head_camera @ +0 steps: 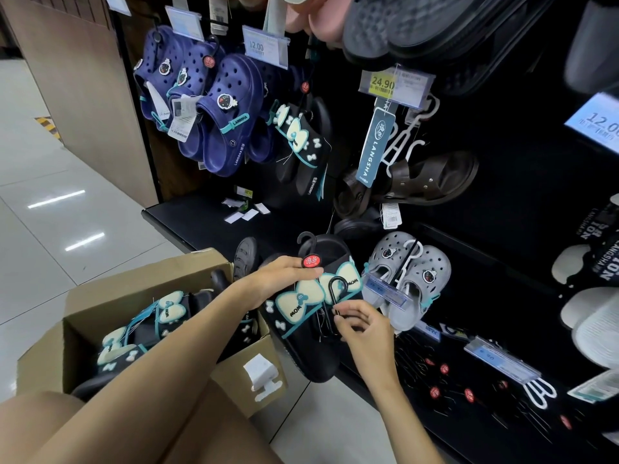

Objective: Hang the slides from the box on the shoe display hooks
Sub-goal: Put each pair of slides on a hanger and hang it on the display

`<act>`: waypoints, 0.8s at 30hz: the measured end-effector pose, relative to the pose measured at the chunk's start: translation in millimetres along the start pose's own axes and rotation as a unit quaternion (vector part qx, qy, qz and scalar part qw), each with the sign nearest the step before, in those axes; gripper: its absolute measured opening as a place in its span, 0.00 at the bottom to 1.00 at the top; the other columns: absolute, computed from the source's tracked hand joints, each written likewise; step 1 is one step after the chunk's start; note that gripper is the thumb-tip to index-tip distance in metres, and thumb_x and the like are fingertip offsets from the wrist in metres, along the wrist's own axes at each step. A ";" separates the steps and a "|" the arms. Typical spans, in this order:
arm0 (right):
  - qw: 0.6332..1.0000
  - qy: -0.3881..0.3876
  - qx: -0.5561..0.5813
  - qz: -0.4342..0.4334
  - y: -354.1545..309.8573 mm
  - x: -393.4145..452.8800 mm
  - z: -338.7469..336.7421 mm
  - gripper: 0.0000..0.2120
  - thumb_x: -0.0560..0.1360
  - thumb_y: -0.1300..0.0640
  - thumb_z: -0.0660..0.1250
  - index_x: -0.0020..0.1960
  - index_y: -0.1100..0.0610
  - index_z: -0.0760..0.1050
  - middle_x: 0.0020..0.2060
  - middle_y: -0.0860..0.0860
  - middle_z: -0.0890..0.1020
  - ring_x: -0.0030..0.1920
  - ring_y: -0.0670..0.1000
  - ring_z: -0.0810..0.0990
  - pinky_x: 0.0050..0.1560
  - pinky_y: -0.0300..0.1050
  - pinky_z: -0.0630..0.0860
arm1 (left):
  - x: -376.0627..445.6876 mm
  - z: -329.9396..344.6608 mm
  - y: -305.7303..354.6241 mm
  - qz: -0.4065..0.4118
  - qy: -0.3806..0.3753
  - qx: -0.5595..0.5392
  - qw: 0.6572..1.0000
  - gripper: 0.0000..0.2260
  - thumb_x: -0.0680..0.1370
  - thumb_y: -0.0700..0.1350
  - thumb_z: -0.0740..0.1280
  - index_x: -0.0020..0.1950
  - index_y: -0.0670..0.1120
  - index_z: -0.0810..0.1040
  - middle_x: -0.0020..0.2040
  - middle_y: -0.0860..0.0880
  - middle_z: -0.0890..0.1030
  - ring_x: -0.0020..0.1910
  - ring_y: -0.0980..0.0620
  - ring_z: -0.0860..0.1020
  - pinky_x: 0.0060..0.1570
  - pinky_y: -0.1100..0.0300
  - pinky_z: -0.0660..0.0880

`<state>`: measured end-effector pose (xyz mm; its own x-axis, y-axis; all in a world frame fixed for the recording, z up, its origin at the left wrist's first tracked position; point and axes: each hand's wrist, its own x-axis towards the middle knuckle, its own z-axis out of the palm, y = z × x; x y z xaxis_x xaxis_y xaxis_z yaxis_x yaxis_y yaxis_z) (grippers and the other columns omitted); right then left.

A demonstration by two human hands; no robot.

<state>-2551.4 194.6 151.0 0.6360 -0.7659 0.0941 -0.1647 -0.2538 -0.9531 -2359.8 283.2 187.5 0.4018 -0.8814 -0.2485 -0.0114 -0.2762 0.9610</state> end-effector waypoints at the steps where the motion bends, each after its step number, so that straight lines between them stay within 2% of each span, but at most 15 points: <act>1: 1.000 -0.002 0.007 0.003 -0.8 -0.4 0.3 0.11 0.73 0.67 0.73 0.46 0.51 0.82 0.41 0.45 0.85 0.37 0.44 0.81 0.44 0.46 0.82 | 1.1 1.5 -0.2 0.005 0.015 -0.004 1.000 0.23 0.74 0.60 0.70 0.51 0.39 0.81 0.47 0.45 0.84 0.46 0.47 0.81 0.54 0.56 0.74; 3: 1.000 -0.009 0.019 0.005 -4.7 -1.3 1.9 0.11 0.72 0.66 0.74 0.48 0.52 0.81 0.42 0.46 0.86 0.39 0.45 0.83 0.46 0.44 0.81 | 1.9 5.9 2.6 0.024 0.063 -0.011 0.998 0.22 0.75 0.59 0.70 0.40 0.39 0.76 0.36 0.42 0.77 0.33 0.47 0.74 0.36 0.60 0.70; 5: 0.999 -0.024 0.027 0.002 -10.5 -2.0 2.8 0.12 0.72 0.65 0.74 0.51 0.52 0.80 0.43 0.47 0.86 0.41 0.46 0.84 0.47 0.44 0.81 | 5.0 7.6 2.4 0.044 0.123 0.004 0.991 0.21 0.75 0.57 0.71 0.36 0.42 0.72 0.29 0.44 0.69 0.25 0.52 0.65 0.29 0.60 0.62; 7: 0.999 -0.032 0.035 -0.010 -16.5 -1.7 0.4 0.11 0.74 0.64 0.73 0.52 0.51 0.79 0.45 0.47 0.86 0.43 0.48 0.84 0.47 0.47 0.82 | 7.6 3.7 -0.4 0.059 0.149 0.015 0.987 0.21 0.74 0.57 0.72 0.35 0.42 0.71 0.29 0.45 0.65 0.24 0.51 0.61 0.29 0.59 0.58; 9: 0.999 -0.013 0.028 -0.034 -19.8 2.8 -7.0 0.12 0.75 0.63 0.72 0.53 0.48 0.78 0.48 0.44 0.85 0.46 0.46 0.83 0.48 0.47 0.80 | 6.2 -0.8 -2.1 0.069 0.145 0.009 0.987 0.23 0.73 0.59 0.72 0.35 0.39 0.72 0.31 0.43 0.65 0.27 0.48 0.61 0.29 0.58 0.57; 11: 0.997 0.001 -0.019 -0.075 -21.0 10.5 -16.9 0.19 0.73 0.61 0.74 0.58 0.44 0.76 0.55 0.40 0.81 0.54 0.43 0.80 0.53 0.42 0.77 | 4.9 -4.4 -4.7 0.075 0.132 0.002 0.988 0.27 0.73 0.59 0.72 0.36 0.35 0.73 0.33 0.42 0.66 0.31 0.47 0.61 0.30 0.58 0.58; 13: 0.985 -0.023 -0.107 -0.135 -21.0 19.9 -24.5 0.29 0.71 0.61 0.76 0.66 0.42 0.71 0.64 0.37 0.73 0.66 0.39 0.70 0.63 0.35 0.69 | 4.3 -5.9 -6.2 0.073 0.124 0.020 0.989 0.25 0.73 0.58 0.73 0.36 0.35 0.73 0.30 0.44 0.65 0.29 0.49 0.62 0.29 0.61 0.58; 16: 0.922 -0.113 -0.302 -0.216 -16.7 30.2 -24.2 0.42 0.67 0.57 0.79 0.75 0.41 0.63 0.72 0.35 0.63 0.74 0.36 0.54 0.73 0.35 0.52 | 1.8 -5.2 -6.1 0.065 0.105 0.053 0.991 0.22 0.74 0.55 0.72 0.35 0.37 0.74 0.26 0.50 0.64 0.24 0.55 0.60 0.27 0.65 0.58; 18: 0.881 -0.151 -0.378 -0.240 -10.9 32.2 -20.7 0.44 0.69 0.55 0.77 0.78 0.41 0.58 0.74 0.35 0.59 0.76 0.37 0.48 0.73 0.39 0.46 | 1.5 -5.2 -7.1 0.064 0.079 0.060 0.993 0.24 0.74 0.56 0.72 0.43 0.32 0.79 0.30 0.47 0.70 0.27 0.52 0.65 0.30 0.64 0.61; 20: 0.869 -0.138 -0.392 -0.267 -6.2 33.3 -20.1 0.42 0.70 0.52 0.76 0.78 0.42 0.59 0.74 0.37 0.62 0.77 0.41 0.49 0.73 0.39 0.45 | -0.3 -6.2 -8.5 0.070 0.056 0.066 0.994 0.28 0.74 0.59 0.71 0.49 0.31 0.78 0.35 0.44 0.72 0.33 0.48 0.66 0.35 0.60 0.64; 21: 0.864 -0.125 -0.399 -0.282 -4.9 33.3 -20.7 0.41 0.70 0.50 0.77 0.77 0.43 0.60 0.73 0.38 0.64 0.77 0.42 0.52 0.73 0.38 0.45 | -1.3 -6.9 -8.0 0.068 0.047 0.071 0.994 0.29 0.74 0.60 0.70 0.48 0.31 0.77 0.36 0.44 0.71 0.33 0.48 0.65 0.35 0.59 0.63; 23: 0.850 -0.100 -0.421 -0.301 -3.8 31.2 -22.9 0.41 0.68 0.46 0.77 0.76 0.44 0.63 0.70 0.39 0.68 0.75 0.44 0.59 0.73 0.38 0.45 | -3.0 -7.6 -6.4 0.069 0.033 0.079 0.994 0.25 0.75 0.58 0.69 0.45 0.33 0.78 0.34 0.44 0.69 0.31 0.51 0.64 0.32 0.62 0.62; 24: 0.849 -0.090 -0.424 -0.303 -3.1 29.5 -24.3 0.41 0.67 0.44 0.77 0.76 0.44 0.64 0.68 0.39 0.69 0.73 0.44 0.62 0.72 0.37 0.44 | -3.5 -7.6 -4.6 0.071 0.031 0.080 0.994 0.20 0.76 0.56 0.69 0.44 0.37 0.80 0.33 0.45 0.71 0.30 0.53 0.66 0.32 0.65 0.63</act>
<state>-2550.5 158.5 163.8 0.8898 -0.2599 0.3750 -0.2010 -0.9611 -0.1893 -2354.2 290.4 184.9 0.4413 -0.8919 -0.0989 -0.2162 -0.2126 0.9529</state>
